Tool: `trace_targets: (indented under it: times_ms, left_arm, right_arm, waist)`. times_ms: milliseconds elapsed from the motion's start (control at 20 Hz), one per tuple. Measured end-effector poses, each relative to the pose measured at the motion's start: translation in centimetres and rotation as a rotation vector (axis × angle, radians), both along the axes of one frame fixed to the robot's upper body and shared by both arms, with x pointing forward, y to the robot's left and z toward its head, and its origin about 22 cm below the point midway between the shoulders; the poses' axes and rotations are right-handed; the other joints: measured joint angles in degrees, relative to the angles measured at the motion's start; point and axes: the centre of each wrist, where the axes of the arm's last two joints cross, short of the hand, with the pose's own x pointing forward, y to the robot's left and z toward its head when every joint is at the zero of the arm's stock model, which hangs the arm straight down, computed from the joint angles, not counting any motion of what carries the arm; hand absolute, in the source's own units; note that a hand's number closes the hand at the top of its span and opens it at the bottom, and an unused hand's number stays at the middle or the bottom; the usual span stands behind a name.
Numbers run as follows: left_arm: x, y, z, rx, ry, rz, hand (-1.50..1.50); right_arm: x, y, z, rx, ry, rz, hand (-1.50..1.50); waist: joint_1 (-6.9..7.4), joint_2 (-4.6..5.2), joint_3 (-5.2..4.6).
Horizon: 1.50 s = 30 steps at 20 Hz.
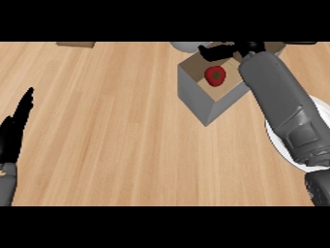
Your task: Pick the tomato from the plate and place it in the cardboard box
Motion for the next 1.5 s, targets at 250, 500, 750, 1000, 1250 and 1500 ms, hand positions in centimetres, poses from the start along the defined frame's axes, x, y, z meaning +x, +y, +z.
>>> trace_targets:
  times_ms: [250, 500, 750, 1000, 1250, 1500]
  left_arm:
    - [0.6, -0.1, 0.3, 0.002, -0.003, -0.003, 0.00]
    - [0.6, 0.1, 0.5, -0.005, 0.000, -0.006, 0.00]
    - [0.6, 0.4, 0.6, -0.005, -0.005, 0.003, 0.00]
    - [0.4, 0.1, 0.2, -0.003, 0.003, 0.019, 0.00]
    - [-0.3, 1.3, -0.2, -0.002, 0.008, 0.030, 0.00]
    - [-0.5, 1.2, -0.4, -0.005, 0.008, 0.039, 0.00]
  right_arm:
    - [0.1, 0.1, -0.3, 0.054, -0.005, 0.007, -1.50]
    - [0.2, -0.1, -0.2, 0.141, -0.102, 0.006, -1.50]
    - [0.2, -1.4, 0.0, 0.285, -0.189, -0.025, -1.50]
    - [0.3, -5.0, 0.9, 0.410, -0.253, -0.047, -1.50]
    - [-0.4, -11.2, 1.3, 0.485, -0.283, -0.084, -1.50]
    - [-2.1, -17.9, 1.8, 0.502, -0.290, -0.143, -1.50]
  waist:
    - [0.01, -0.02, -0.03]
    - [0.03, 0.05, 0.03]
    - [-0.24, 0.11, 0.09]
    - [-1.04, -0.21, 0.05]
    - [-1.63, -0.43, 0.05]
    - [-2.04, -0.59, 0.05]
